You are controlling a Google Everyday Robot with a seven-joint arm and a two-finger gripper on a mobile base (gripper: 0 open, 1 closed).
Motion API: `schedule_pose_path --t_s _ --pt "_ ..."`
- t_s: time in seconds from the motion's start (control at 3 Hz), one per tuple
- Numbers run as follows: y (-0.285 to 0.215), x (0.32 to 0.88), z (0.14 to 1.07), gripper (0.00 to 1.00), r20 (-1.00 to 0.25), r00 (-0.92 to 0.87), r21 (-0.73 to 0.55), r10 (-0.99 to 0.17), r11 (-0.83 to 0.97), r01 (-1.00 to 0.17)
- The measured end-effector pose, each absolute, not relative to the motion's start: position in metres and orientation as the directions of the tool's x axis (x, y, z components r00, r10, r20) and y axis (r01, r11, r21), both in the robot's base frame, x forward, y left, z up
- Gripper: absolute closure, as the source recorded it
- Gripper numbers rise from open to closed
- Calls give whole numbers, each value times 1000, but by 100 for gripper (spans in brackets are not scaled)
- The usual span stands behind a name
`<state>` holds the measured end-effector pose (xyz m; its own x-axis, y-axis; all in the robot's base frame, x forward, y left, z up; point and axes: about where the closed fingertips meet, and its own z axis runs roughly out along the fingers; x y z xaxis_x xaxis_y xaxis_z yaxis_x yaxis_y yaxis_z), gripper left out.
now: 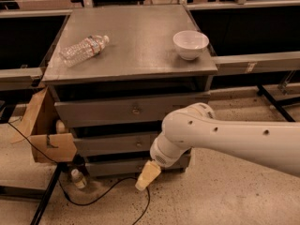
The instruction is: Open bottom drawer
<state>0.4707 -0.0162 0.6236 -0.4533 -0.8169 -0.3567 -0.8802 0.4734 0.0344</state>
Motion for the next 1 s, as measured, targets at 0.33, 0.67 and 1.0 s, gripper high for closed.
schedule_pose_path --t_s 0.33,0.67,1.0 --pt "-29 476 555 0 -276 -503 69 -819 505 -860" --pt "-46 481 477 0 -233 -556 134 -798 540 -831" --pt "-62 483 408 0 -228 -589 180 -776 560 -808"
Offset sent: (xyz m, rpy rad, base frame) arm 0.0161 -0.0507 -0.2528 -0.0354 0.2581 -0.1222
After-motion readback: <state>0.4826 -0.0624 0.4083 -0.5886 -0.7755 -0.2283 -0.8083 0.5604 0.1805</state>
